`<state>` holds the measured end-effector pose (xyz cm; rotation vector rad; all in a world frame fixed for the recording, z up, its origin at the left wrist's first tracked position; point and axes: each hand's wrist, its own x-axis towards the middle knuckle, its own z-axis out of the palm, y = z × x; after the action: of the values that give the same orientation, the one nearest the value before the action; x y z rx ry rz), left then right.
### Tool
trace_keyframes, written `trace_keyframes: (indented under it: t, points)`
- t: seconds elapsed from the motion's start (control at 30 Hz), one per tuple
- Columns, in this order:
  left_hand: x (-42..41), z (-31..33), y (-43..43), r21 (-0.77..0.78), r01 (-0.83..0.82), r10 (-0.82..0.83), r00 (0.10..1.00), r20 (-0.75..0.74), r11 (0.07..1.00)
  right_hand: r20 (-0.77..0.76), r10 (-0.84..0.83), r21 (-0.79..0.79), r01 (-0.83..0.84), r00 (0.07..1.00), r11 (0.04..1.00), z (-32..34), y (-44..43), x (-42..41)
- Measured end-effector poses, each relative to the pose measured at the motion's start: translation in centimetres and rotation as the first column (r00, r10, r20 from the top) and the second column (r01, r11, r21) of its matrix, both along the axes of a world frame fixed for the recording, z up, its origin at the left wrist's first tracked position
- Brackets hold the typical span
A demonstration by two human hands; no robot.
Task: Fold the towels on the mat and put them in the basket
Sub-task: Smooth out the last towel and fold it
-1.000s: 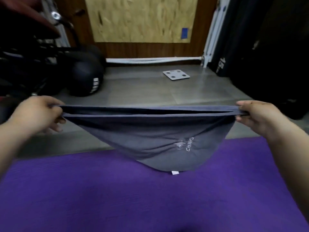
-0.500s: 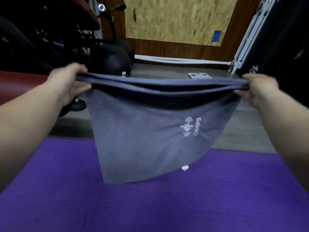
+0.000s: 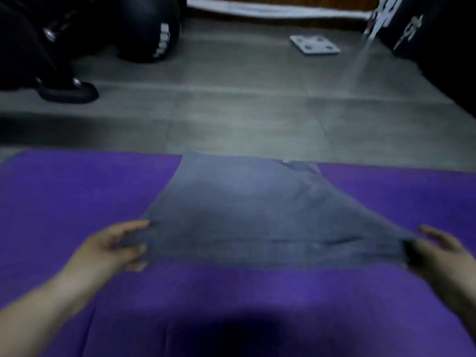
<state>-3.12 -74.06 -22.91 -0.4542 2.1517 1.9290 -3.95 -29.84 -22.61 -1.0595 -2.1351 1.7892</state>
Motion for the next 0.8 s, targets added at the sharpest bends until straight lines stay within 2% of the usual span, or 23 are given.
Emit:
trace_keyframes:
  t: [0.07, 0.13, 0.2, 0.3, 0.37, 0.47, 0.5, 0.53, 0.57, 0.67, 0.8]
  points:
    - [2.8, -5.5, 0.4, -0.158, 0.1, -0.07, 0.98, 0.186, 0.982, 0.244, -0.028, 0.033, 0.021, 0.969, 0.999, -5.0, -0.9, 3.7]
    - [5.4, -10.0, 0.2, -0.336, 0.321, -0.21, 0.921, 0.327, 0.886, 0.404, -0.022, 0.014, 0.018, 0.914, 1.0, -9.0, -1.3, 6.8]
    - [7.1, -12.2, 0.1, -0.428, 0.516, -0.33, 0.837, 0.437, 0.742, 0.48, -0.011, 0.026, -0.002, 0.877, 1.0, -10.8, -1.1, 8.2]
    - [7.1, -12.6, 0.2, -0.503, 0.624, -0.4, 0.776, 0.487, 0.598, 0.474, -0.005, 0.02, -0.005, 0.881, 1.0, -11.7, -0.6, 9.6]
    - [6.5, -12.1, 0.4, -0.532, 0.739, -0.47, 0.673, 0.57, 0.413, 0.479, 0.005, 0.033, -0.023, 0.878, 0.999, -11.9, 0.0, 9.2]
    - [4.9, -10.8, 1.0, -0.57, 0.821, -0.476, 0.516, 0.712, 0.039, 0.51, 0.031, 0.054, -0.068, 0.859, 0.996, -12.1, 0.1, 8.5]
    - [3.8, -10.1, 1.5, -0.576, 0.817, -0.475, 0.494, 0.728, -0.032, 0.502, 0.045, 0.085, -0.101, 0.863, 0.991, -12.4, 0.1, 8.3]
    - [2.7, -9.0, 2.5, -0.588, 0.807, -0.476, 0.5, 0.723, -0.047, 0.495, 0.064, 0.121, -0.142, 0.866, 0.982, -12.4, -0.1, 8.0]
    - [1.4, -8.2, 4.0, -0.592, 0.806, -0.506, 0.509, 0.696, -0.004, 0.483, 0.082, 0.148, -0.173, 0.872, 0.974, -12.3, -0.2, 7.9]
    - [-2.8, -7.0, 12.3, -0.374, 0.822, -0.631, 0.569, 0.527, 0.429, 0.45, 0.124, 0.164, -0.218, 0.885, 0.962, -12.2, -0.3, 7.6]
    - [-6.5, -7.8, 26.7, -0.124, 0.768, -0.657, 0.61, 0.443, 0.629, 0.323, 0.197, 0.169, -0.261, 0.926, 0.95, -11.9, -0.8, 7.9]
